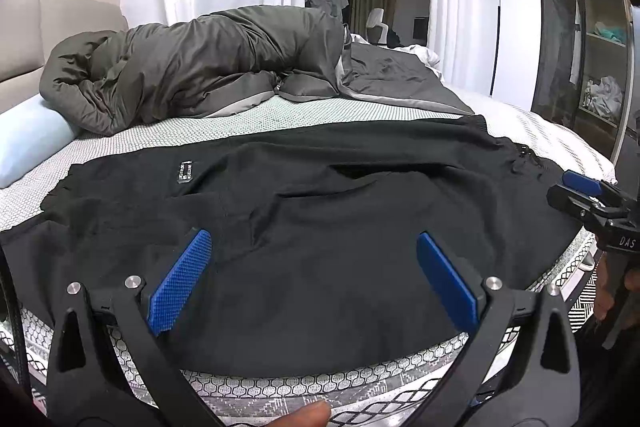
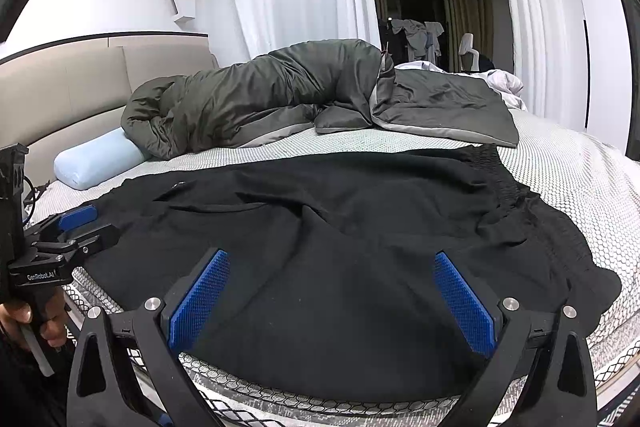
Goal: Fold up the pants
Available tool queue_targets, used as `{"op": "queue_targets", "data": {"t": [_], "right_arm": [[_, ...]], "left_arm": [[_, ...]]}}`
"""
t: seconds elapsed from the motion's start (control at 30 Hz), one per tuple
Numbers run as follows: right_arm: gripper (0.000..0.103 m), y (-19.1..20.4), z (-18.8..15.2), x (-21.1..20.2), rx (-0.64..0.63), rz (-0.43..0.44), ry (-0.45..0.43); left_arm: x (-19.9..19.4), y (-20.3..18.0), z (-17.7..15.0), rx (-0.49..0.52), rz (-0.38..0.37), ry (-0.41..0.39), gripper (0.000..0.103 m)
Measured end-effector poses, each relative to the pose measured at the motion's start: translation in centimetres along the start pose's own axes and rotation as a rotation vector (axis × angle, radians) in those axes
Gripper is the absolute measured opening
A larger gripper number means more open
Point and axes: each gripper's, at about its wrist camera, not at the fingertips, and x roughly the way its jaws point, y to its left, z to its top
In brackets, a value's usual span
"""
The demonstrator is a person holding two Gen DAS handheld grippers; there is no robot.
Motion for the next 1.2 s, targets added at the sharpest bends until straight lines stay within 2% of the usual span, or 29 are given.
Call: {"op": "queue_targets", "data": {"t": [1.2], "right_arm": [[0.103,-0.03,-0.05,0.32,-0.011,-0.005,-0.001]], "left_arm": [[-0.17,-0.28,0.1,0.011,0.003,0.007,0.102]]}}
